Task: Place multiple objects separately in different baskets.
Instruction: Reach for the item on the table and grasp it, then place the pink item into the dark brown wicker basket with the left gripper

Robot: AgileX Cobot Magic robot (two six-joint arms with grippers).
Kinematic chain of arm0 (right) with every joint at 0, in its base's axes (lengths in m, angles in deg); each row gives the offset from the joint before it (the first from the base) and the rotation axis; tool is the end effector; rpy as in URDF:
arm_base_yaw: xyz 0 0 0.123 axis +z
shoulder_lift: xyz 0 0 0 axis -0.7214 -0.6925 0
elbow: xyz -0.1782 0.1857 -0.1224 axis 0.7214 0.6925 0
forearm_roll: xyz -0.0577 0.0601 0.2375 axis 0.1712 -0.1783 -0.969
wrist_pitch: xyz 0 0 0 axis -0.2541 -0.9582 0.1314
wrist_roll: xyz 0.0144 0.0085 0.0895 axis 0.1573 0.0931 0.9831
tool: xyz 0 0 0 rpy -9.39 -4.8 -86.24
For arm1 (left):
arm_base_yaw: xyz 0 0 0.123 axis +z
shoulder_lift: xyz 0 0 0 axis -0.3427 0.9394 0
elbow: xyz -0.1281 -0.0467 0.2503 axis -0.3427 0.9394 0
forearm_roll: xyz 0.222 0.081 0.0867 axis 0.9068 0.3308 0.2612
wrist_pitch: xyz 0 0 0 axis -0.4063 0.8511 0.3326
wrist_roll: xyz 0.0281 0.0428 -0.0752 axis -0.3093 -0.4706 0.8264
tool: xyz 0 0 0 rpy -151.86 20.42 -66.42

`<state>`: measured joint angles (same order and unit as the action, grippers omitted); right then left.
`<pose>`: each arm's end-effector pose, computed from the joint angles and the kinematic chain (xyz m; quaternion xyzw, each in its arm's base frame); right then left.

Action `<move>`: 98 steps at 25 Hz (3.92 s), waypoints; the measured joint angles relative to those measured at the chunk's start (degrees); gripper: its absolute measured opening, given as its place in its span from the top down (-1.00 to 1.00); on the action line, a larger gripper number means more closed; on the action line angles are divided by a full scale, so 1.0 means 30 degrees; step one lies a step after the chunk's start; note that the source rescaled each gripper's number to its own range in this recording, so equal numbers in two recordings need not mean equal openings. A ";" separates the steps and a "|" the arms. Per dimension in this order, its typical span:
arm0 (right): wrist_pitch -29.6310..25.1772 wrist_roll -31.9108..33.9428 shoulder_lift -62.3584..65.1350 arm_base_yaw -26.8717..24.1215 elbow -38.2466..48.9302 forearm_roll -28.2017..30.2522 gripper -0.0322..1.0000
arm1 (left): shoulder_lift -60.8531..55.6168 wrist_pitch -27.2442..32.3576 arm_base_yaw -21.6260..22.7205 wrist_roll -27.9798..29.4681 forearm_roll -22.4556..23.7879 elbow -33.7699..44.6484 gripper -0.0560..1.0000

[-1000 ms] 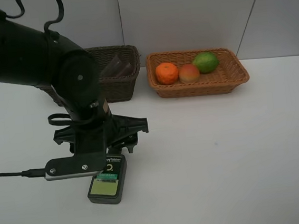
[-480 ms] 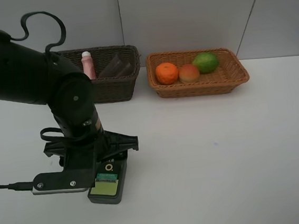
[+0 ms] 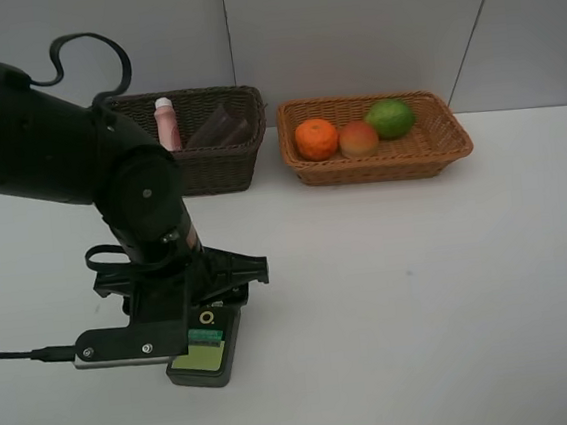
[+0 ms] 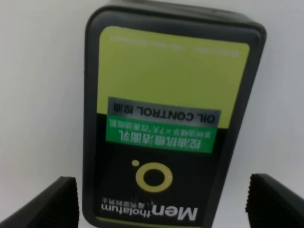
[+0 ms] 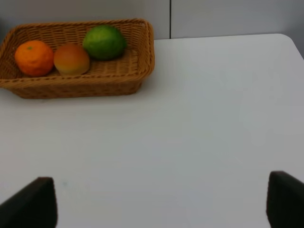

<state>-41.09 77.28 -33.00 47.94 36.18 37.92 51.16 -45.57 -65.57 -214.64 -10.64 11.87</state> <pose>-0.0080 -0.0082 0.2839 0.0336 0.8441 -0.0143 0.5350 0.2234 -0.2162 0.1258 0.9947 0.0010 0.0966 0.0363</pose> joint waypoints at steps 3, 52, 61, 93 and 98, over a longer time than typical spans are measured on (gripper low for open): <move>0.0000 0.0000 0.0000 0.0000 0.0000 0.0000 -0.73 | 0.0307 -0.0088 -0.0099 0.0000 0.0021 0.0000 -0.85; 0.0000 0.0000 0.0000 0.0000 0.0000 0.0000 -0.73 | 0.1949 -0.1639 -0.0224 0.0219 -0.0280 0.0022 -0.67; 0.0000 0.0000 0.0000 0.0000 0.0000 0.0000 -0.73 | -0.0128 -0.0849 0.1274 0.6034 -0.2924 -0.1192 -0.67; 0.0000 0.0000 0.0000 0.0000 0.0000 0.0000 -0.73 | -0.0342 -0.3380 1.0135 5.2204 0.2817 -0.8370 -0.67; 0.0000 0.0000 0.0000 0.0000 0.0000 0.0000 -0.73 | 0.0927 -0.5282 1.1151 5.2387 0.3325 -0.8374 -0.67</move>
<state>-41.09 77.28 -33.00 47.94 36.18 37.92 53.94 -61.42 -32.12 -57.48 -0.66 -13.26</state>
